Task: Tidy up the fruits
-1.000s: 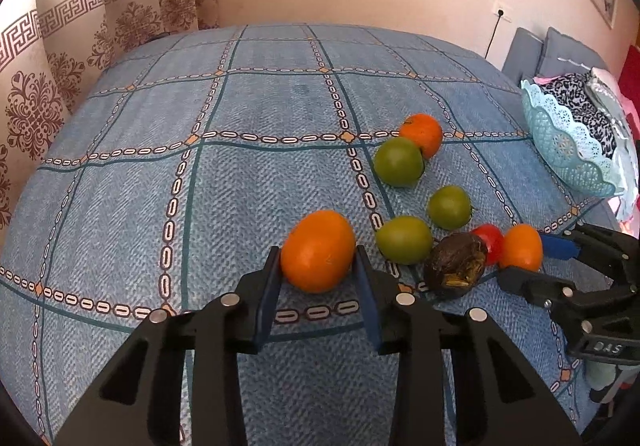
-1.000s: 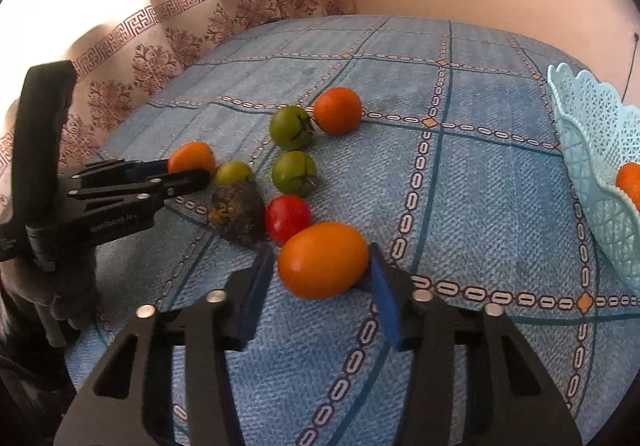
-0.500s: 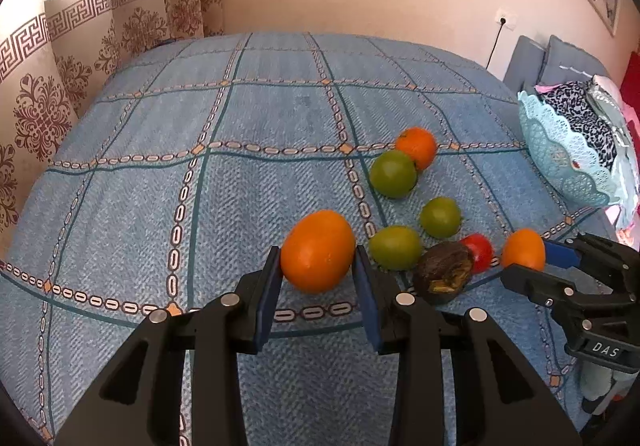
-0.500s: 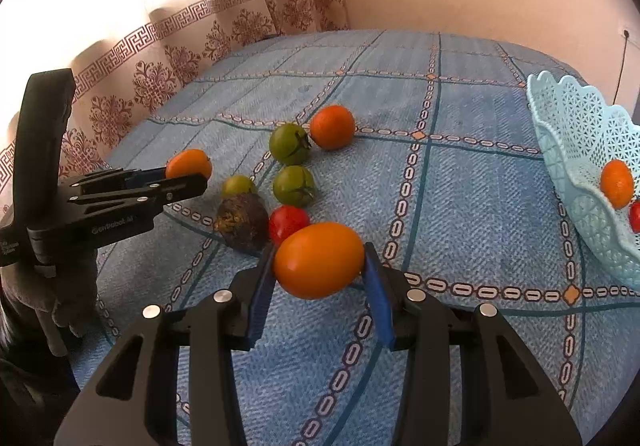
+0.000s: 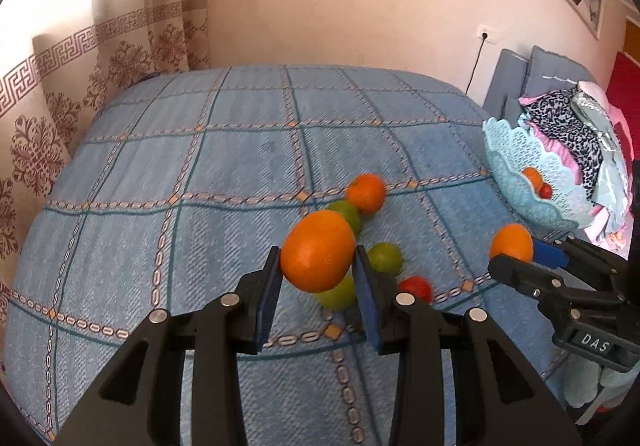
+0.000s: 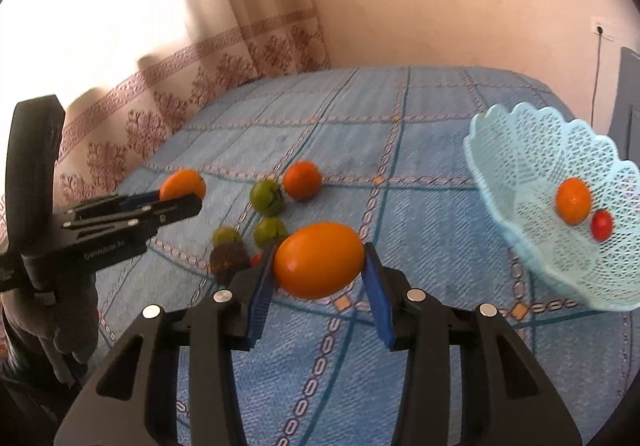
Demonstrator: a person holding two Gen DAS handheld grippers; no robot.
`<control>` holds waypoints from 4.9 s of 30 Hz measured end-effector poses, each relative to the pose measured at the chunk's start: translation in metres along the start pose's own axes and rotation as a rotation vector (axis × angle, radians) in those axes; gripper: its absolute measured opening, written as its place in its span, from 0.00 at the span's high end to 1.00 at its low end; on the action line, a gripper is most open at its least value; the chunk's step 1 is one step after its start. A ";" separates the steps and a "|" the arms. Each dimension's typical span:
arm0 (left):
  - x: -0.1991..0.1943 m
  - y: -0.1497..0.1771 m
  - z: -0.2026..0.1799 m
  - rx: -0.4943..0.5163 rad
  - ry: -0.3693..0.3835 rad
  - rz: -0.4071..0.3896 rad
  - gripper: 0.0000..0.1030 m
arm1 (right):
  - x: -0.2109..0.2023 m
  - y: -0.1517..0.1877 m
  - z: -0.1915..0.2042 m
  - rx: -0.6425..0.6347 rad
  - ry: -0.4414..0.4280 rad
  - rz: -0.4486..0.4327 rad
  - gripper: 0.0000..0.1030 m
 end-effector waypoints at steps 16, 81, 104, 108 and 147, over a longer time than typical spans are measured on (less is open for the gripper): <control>0.006 -0.041 -0.072 0.102 0.074 -0.040 0.65 | -0.044 -0.036 -0.082 0.173 0.127 -0.145 0.57; 0.078 -0.083 -0.175 0.170 0.165 -0.002 0.11 | -0.084 -0.030 -0.211 0.521 0.418 -0.221 0.30; 0.038 -0.084 -0.121 0.149 0.054 -0.068 0.11 | -0.086 -0.035 -0.184 0.460 0.369 -0.241 0.24; 0.032 -0.082 -0.104 0.127 0.036 -0.074 0.11 | -0.084 -0.035 -0.178 0.447 0.357 -0.238 0.24; 0.073 -0.025 -0.006 -0.003 -0.001 0.101 0.27 | -0.032 -0.016 -0.079 0.210 0.218 -0.123 0.23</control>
Point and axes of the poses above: each gripper's, at about its wrist camera, not at the fingertips, and x roughly the way its jaws point, z to its left, y to its underside, the point moved 8 cm from there along x, roughly the way its jaws point, and after that the axes turned 7 degrees about y, right-handed, at the moved point
